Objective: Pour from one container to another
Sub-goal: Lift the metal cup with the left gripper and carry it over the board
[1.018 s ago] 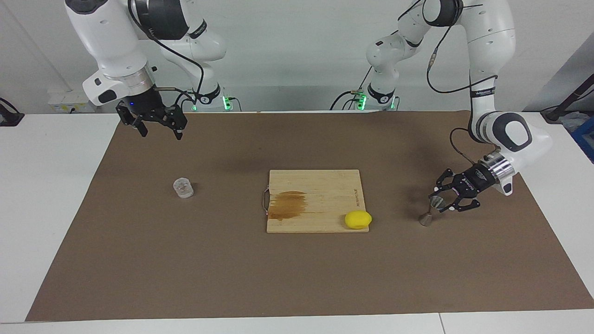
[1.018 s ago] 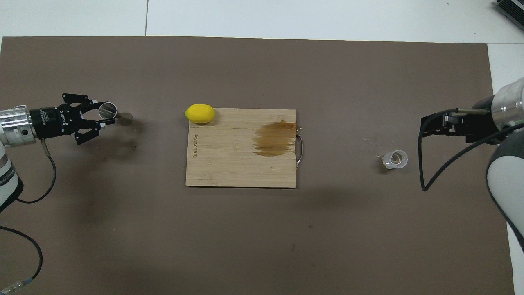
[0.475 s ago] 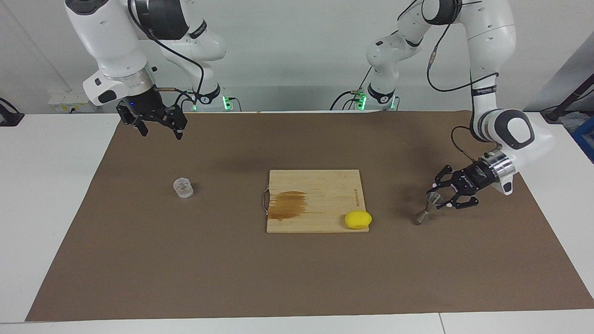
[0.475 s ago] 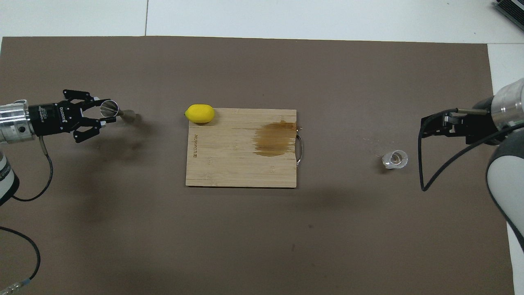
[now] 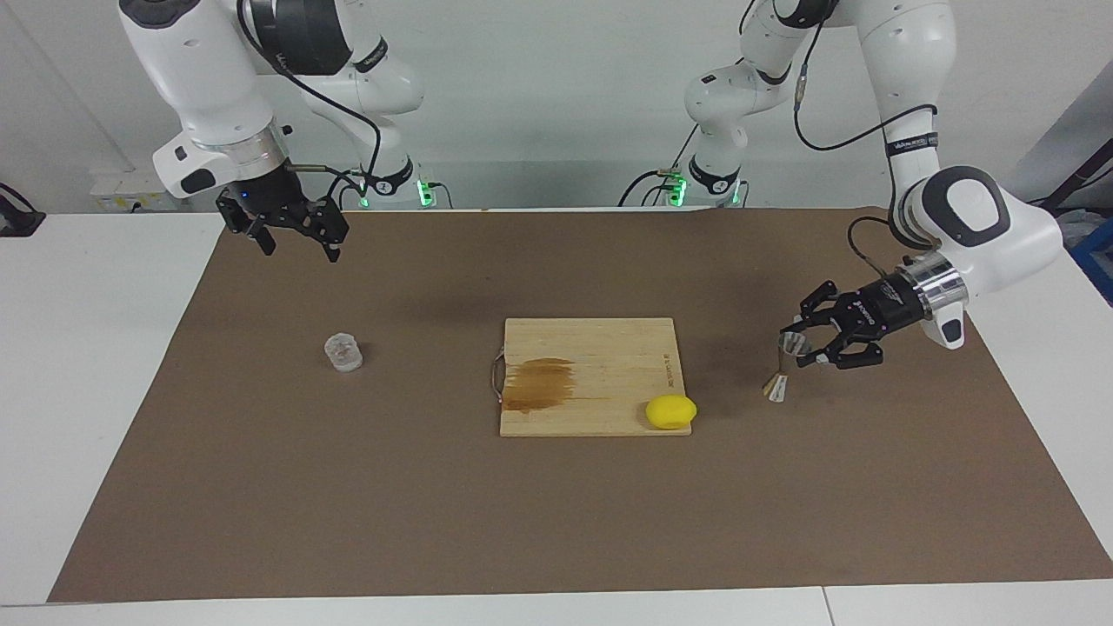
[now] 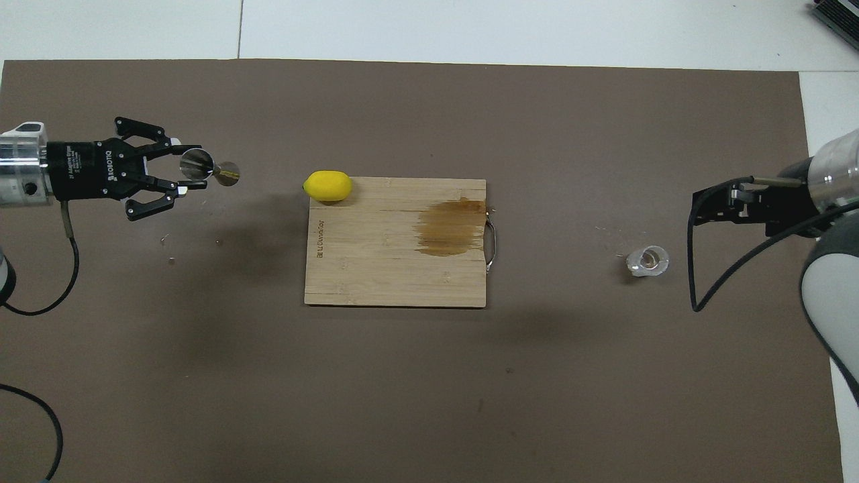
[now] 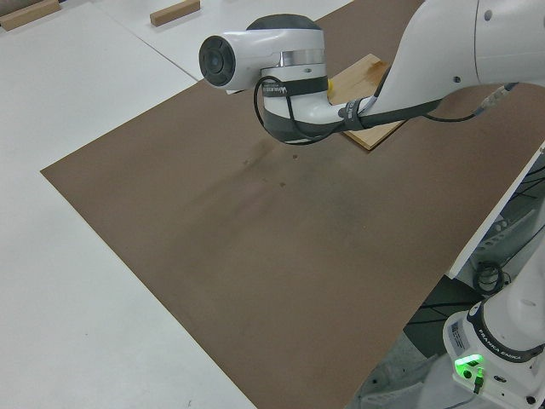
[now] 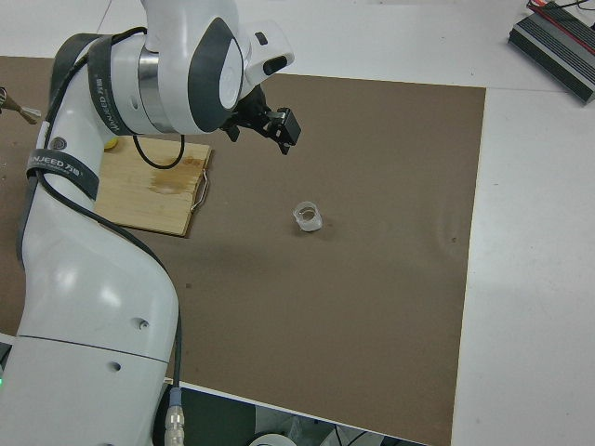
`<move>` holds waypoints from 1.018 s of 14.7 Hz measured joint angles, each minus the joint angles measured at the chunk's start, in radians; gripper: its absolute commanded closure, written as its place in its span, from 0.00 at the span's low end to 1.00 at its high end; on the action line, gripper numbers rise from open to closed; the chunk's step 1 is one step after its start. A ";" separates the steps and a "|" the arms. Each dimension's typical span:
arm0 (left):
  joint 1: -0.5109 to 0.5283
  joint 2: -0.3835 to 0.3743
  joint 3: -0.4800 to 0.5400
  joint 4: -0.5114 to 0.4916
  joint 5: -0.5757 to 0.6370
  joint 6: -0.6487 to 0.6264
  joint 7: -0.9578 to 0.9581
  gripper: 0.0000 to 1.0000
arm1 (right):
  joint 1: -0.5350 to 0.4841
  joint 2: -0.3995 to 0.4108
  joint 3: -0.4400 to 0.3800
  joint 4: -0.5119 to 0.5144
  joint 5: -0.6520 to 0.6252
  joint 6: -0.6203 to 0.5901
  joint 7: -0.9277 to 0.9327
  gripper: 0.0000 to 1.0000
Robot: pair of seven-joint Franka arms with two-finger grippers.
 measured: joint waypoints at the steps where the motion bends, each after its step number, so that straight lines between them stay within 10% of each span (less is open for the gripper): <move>1: -0.036 -0.026 -0.001 0.000 0.003 0.003 -0.025 1.00 | 0.000 0.000 0.000 0.000 0.000 0.000 0.000 0.00; 15: -0.520 -0.017 -0.009 -0.057 -0.255 0.658 -0.311 1.00 | -0.004 0.000 -0.001 0.000 0.000 0.002 0.001 0.00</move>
